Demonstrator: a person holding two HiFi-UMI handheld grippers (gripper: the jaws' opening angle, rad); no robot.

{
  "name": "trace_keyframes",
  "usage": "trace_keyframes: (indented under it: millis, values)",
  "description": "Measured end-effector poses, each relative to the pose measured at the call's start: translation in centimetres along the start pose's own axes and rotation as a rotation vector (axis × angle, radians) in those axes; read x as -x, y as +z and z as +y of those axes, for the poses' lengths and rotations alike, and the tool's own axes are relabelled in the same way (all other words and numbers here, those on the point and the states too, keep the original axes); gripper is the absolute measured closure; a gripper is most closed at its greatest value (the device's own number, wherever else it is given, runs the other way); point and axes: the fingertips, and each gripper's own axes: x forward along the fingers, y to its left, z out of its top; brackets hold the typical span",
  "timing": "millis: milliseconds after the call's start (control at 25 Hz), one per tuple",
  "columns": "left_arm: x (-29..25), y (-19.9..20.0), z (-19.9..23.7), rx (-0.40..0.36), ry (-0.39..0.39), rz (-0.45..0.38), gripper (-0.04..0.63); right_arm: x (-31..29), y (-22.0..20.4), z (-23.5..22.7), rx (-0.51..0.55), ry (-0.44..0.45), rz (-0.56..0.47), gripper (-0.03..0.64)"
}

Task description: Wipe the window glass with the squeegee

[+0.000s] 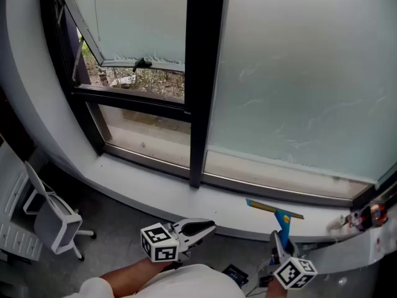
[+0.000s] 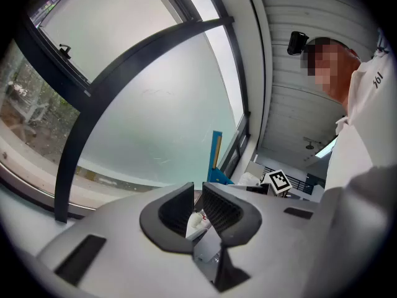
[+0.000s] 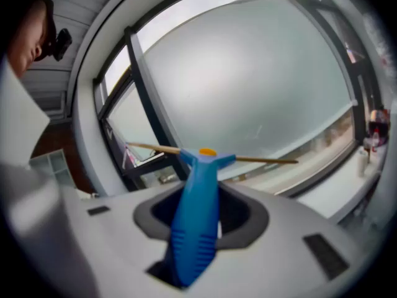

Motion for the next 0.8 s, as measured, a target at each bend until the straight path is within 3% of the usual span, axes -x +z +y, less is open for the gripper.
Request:
trace_keyframes:
  millis: [800]
  values:
    - [-3.4, -1.6, 0.2, 0.013, 0.127, -0.076, 0.529, -3.0, 1.5, -4.1, 0.038, 0.092, 0.098, 0.472]
